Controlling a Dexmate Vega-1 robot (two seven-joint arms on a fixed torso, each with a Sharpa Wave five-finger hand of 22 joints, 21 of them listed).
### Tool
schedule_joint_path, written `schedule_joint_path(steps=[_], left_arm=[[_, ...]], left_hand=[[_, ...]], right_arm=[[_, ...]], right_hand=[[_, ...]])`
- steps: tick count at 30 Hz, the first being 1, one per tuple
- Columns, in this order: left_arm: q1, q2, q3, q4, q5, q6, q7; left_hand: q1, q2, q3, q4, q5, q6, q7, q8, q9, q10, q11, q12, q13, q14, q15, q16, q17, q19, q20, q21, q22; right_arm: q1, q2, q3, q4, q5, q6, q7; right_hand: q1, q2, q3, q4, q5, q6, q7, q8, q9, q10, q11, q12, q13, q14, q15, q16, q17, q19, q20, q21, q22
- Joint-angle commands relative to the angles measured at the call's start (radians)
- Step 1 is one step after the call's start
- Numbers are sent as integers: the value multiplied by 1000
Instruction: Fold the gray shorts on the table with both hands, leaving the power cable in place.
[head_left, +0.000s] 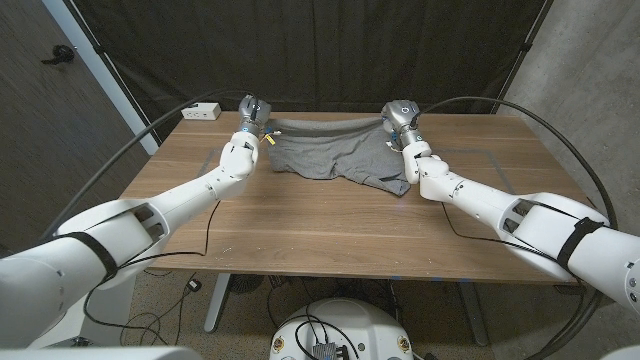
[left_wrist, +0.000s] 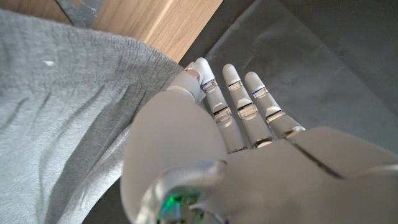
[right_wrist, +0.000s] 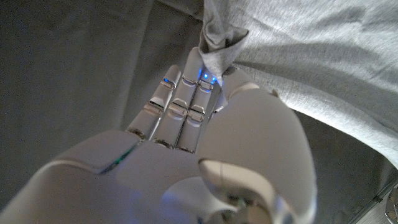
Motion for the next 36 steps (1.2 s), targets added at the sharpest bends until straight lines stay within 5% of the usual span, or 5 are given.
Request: schedule_joint_path(steps=[1,15,23,27,36], left_arm=[[-59,-102,94,200,-62,34,99],[-136,-187,232,347,-121,112,56],[-168,-169,291,294,-132,150,-128],[-172,-156,301,268,-136,160,-155],[-124,-39,254,44,-132,183,-121]], left_hand=[[19,3,-5,-6,-11,24,14,-13,-6,61,-51,50,195,15,-166,9,8,5,-7,13,3],[56,15,-1,2,-32,-86,16,-139,-60,-52,-50,-72,98,3,-160,-9,-9,-20,6,70,-1],[-109,-15,-33,77,-30,-322,21,-310,-72,-267,-11,-237,-19,-166,-129,-108,-76,-90,17,128,-15],[-175,11,-25,105,-25,-501,36,-325,-72,-419,19,-290,-69,-299,-79,-116,-113,-134,35,157,-25],[-239,17,-3,137,-28,-645,-16,-317,-69,-600,30,-294,-92,-385,-36,-108,-143,-195,63,171,-43]], right_arm=[[46,36,-64,81,18,-8,40],[68,27,-113,34,3,-153,199],[122,20,-160,-9,7,-225,490],[106,-2,-128,-55,30,-242,479],[2,-127,-33,-315,33,-262,373]], right_hand=[[10,12,10,1,-3,-7,-1,-2,1,-6,-2,-6,-4,-4,-97,0,7,0,-6,7,0],[28,-3,59,-6,-23,-206,-49,-30,-12,-158,-37,-120,-79,-93,-104,-149,-65,-46,6,11,-7],[-92,-39,94,28,-13,-569,-96,-30,-11,-475,-71,-361,-169,-279,-86,-435,-296,-130,50,-9,-22],[-147,-40,95,39,-5,-739,-94,-29,-9,-608,-33,-456,-197,-421,-53,-526,-369,-181,67,-32,-25],[-157,32,144,47,-22,-713,-77,2,-8,-607,-28,-465,-210,-458,-41,-525,-402,-203,80,-45,-27]])
